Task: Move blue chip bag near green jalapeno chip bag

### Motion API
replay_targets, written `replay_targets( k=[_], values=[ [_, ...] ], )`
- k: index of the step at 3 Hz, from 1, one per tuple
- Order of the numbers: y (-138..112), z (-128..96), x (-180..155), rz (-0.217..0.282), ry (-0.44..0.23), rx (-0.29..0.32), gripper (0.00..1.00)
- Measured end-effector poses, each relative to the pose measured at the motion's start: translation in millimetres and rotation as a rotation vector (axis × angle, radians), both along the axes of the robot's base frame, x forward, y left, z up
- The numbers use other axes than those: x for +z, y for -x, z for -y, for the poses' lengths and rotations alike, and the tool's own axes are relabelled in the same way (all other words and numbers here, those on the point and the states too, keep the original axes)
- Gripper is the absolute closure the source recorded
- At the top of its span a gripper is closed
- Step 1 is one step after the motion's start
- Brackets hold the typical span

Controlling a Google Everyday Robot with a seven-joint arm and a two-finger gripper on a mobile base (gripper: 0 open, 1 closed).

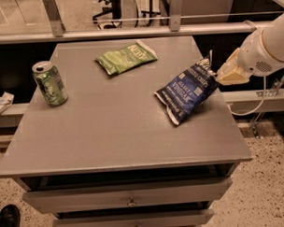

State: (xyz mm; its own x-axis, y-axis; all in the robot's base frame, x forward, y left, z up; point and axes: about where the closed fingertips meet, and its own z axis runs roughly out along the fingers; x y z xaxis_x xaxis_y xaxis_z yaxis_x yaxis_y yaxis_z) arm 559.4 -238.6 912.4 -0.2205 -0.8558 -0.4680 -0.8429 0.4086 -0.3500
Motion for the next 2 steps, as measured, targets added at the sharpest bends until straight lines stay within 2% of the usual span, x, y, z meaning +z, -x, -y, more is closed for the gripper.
replay_targets(
  k=[2],
  values=[
    [-1.5,-9.9,3.8,0.028,-0.024,0.016,1.0]
  ],
)
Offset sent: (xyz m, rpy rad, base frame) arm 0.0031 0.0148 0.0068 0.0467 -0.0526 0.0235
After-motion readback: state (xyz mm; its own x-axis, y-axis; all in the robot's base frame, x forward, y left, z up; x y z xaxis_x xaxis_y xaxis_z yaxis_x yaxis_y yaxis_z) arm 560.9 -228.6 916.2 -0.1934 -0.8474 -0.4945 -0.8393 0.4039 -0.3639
